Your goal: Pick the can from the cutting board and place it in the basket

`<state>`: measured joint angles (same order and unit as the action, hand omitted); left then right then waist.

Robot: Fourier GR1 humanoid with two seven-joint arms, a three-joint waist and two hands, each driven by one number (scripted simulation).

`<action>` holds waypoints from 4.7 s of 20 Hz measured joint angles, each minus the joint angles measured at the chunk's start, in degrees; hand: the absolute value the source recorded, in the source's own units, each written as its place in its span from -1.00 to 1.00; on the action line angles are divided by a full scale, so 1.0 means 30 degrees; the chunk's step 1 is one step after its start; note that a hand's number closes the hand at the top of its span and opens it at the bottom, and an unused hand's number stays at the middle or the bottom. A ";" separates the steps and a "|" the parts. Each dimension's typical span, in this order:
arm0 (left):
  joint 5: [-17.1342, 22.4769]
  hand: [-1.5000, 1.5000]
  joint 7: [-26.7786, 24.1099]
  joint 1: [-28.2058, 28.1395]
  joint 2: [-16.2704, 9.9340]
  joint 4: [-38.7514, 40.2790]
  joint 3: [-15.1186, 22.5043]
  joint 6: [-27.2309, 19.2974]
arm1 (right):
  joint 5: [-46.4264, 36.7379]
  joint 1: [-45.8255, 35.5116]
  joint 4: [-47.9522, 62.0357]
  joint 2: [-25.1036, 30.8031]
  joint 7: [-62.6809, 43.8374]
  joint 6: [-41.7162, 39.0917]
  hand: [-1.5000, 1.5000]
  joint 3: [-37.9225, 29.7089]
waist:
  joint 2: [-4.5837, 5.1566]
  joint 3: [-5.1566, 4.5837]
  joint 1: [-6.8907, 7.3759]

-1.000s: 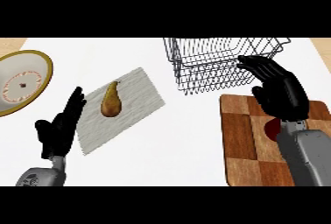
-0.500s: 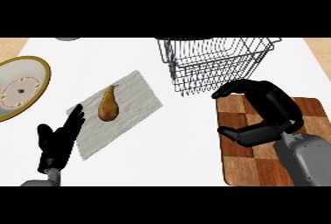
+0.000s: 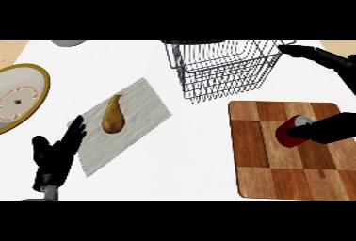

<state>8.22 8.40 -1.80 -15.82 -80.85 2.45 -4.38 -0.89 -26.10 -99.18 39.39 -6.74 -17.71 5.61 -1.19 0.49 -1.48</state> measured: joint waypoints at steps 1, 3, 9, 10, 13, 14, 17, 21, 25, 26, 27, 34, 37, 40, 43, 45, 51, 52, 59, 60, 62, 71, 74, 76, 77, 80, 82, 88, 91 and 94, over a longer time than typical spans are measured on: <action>0.0020 0.00 0.0082 -0.0078 0.0019 -0.0159 0.0011 -0.0021 | -0.0145 -0.0336 -0.0129 0.0842 -0.0435 -0.0446 -1.00 -0.0295 | -0.0001 -0.0003 0.0039; 0.0007 0.00 0.0047 -0.0200 0.0076 -0.0218 -0.0022 -0.0100 | -0.0009 -0.0806 -0.0340 0.2525 -0.0923 -0.1652 -1.00 -0.0978 | 0.0010 0.0001 0.0004; -0.0080 0.00 0.0370 -0.0155 0.0129 -0.0417 0.0078 -0.0118 | 0.1856 -0.2545 0.0197 0.6778 -0.2156 -0.6353 -1.00 -0.2267 | 0.0094 -0.0008 0.0176; -0.0151 0.00 0.0531 -0.0121 0.0126 -0.0531 0.0142 -0.0167 | 0.2256 -0.2763 0.0492 0.7454 -0.2240 -0.7320 -1.00 -0.2331 | 0.0118 -0.0020 0.0240; -0.0177 0.00 0.0614 -0.0129 0.0144 -0.0621 0.0190 -0.0116 | 0.3188 -0.3108 0.1108 0.9247 -0.2363 -0.9913 -1.00 -0.2433 | 0.0161 -0.0024 0.0307; -0.0192 0.00 0.0540 -0.0183 0.0198 -0.0693 0.0235 -0.0105 | 0.3387 -0.3210 0.1373 0.9746 -0.2339 -1.0652 -1.00 -0.2463 | 0.0177 -0.0023 0.0370; -0.0101 0.00 0.0497 -0.0329 0.0103 -0.0888 0.0240 0.0180 | 0.3545 -0.3317 0.1835 1.0717 -0.2056 -1.2015 -1.00 -0.2503 | 0.0216 -0.0015 0.0503; -0.0132 0.00 0.0612 -0.0345 0.0159 -0.0888 0.0241 0.0223 | 0.3670 -0.3465 0.2085 1.1417 -0.1740 -1.2911 -1.00 -0.2498 | 0.0241 0.0000 0.0572; -0.0131 0.00 0.0873 -0.0368 0.0175 -0.1024 0.0203 0.0241 | 0.3698 -0.3417 0.2362 1.1389 -0.1487 -1.3216 -1.00 -0.2497 | 0.0246 0.0005 0.0608; -0.0130 0.00 0.1033 -0.0406 0.0178 -0.1076 0.0165 0.0187 | 0.3578 -0.3096 0.2222 1.1212 -0.1358 -1.3192 -1.00 -0.2521 | 0.0233 0.0014 0.0548; -0.0126 0.00 0.1100 -0.0450 0.0156 -0.1153 0.0145 0.0207 | 0.3535 -0.2869 0.2158 1.1036 -0.1332 -1.3146 -1.00 -0.2554 | 0.0232 0.0013 0.0523; -0.0286 0.00 0.1092 -0.0395 0.0161 -0.0953 0.0020 0.0300 | 0.2178 -0.1596 0.1538 0.8928 -0.1237 -1.2031 -1.00 -0.2160 | 0.0226 0.0070 0.0532; -0.0228 0.00 0.0957 -0.0497 0.0196 -0.1071 -0.0022 0.0435 | 0.1118 -0.0915 0.1232 0.7884 -0.1003 -1.1213 -1.00 -0.1883 | 0.0246 0.0061 0.0562; -0.0298 0.00 0.0932 -0.0482 0.0193 -0.0974 -0.0081 0.0465 | 0.0099 -0.0383 0.0858 0.7141 -0.0899 -1.0639 -1.00 -0.1487 | 0.0239 0.0079 0.0558; -0.0354 0.00 0.0986 -0.0587 0.0249 -0.1108 -0.0080 0.0442 | -0.1023 0.0250 0.0223 0.6646 -0.0922 -1.0192 -1.00 -0.0991 | 0.0223 0.0078 0.0523; -0.0342 0.00 0.1066 -0.0537 0.0272 -0.1064 -0.0129 0.0470 | -0.1865 0.0608 0.0249 0.6363 -0.0596 -0.9894 -1.00 -0.0734 | 0.0230 0.0091 0.0547; -0.0420 0.00 0.1263 -0.0668 0.0272 -0.1373 -0.0106 0.0586 | -0.4000 0.1546 0.0838 0.5345 0.0573 -0.8807 -1.00 -0.0034 | 0.0266 0.0072 0.0616; -0.0393 0.00 0.1241 -0.0730 0.0294 -0.1426 -0.0134 0.0601 | -0.4158 0.1675 0.0967 0.5286 0.0783 -0.8740 -1.00 -0.0068 | 0.0262 0.0067 0.0603; -0.0527 0.00 0.1140 -0.0733 0.0387 -0.1243 -0.0249 0.0673 | -0.6365 0.2247 0.2180 0.4595 0.2818 -0.7406 -1.00 0.0400 | 0.0255 0.0121 0.0664; -0.0646 0.00 0.1069 -0.0794 0.0507 -0.1271 -0.0203 0.0540 | -0.6653 0.2397 0.2254 0.4442 0.2943 -0.7170 -1.00 0.0488 | 0.0237 0.0126 0.0645; -0.0807 0.00 0.1107 -0.0775 0.0551 -0.1303 -0.0107 0.0519 | -0.7172 0.2331 0.2711 0.4113 0.3178 -0.6845 -1.00 0.0697 | 0.0235 0.0135 0.0677; -0.0718 0.00 0.1141 -0.0892 0.0414 -0.1312 -0.0415 0.0879 | -0.8514 0.2696 0.3124 0.2894 0.3732 -0.5967 -1.00 0.1188 | 0.0210 0.0115 0.0589; -0.0955 0.00 0.1190 -0.0868 0.0652 -0.1309 -0.0332 0.0616 | -0.9322 0.2650 0.3516 0.2549 0.3847 -0.5658 -1.00 0.1646 | 0.0203 0.0145 0.0632; -0.0878 0.00 0.1418 -0.0802 0.0611 -0.1386 -0.0386 0.0720 | -0.9747 0.2418 0.3921 0.2520 0.3857 -0.5843 -1.00 0.1898 | 0.0217 0.0137 0.0672; -0.0845 0.00 0.1665 -0.0790 0.0626 -0.1550 -0.0332 0.0760 | -1.0026 0.2270 0.4145 0.2452 0.3806 -0.5889 -1.00 0.2068 | 0.0228 0.0120 0.0700; -0.0827 0.00 0.1608 -0.0898 0.0606 -0.1594 -0.0448 0.0815 | -1.0943 0.2727 0.4471 0.2224 0.3894 -0.5460 -1.00 0.2604 | 0.0229 0.0098 0.0641; -0.0945 0.00 0.1493 -0.0885 0.0638 -0.1513 -0.0428 0.0823 | -1.1386 0.2539 0.4968 0.1857 0.3838 -0.5344 -1.00 0.2866 | 0.0233 0.0109 0.0668; -0.1052 0.00 0.1317 -0.0967 0.0763 -0.1449 -0.0518 0.0862 | -1.2009 0.2377 0.5796 0.1322 0.4447 -0.4930 -1.00 0.2904 | 0.0202 0.0144 0.0624; -0.1026 0.00 0.1089 -0.1061 0.0789 -0.1461 -0.0568 0.1007 | -1.2306 0.2340 0.6040 0.0975 0.4504 -0.4760 -1.00 0.2952 | 0.0197 0.0141 0.0609; -0.0995 0.00 0.1344 -0.1055 0.0731 -0.1591 -0.0632 0.1083 | -1.2819 0.2528 0.6624 0.0574 0.4826 -0.4119 -1.00 0.3117 | 0.0207 0.0129 0.0612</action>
<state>5.23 12.43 -4.97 -13.63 -85.63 0.55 -1.13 -39.35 -18.52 -79.31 41.12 7.74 -30.06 14.97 -0.57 0.88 0.35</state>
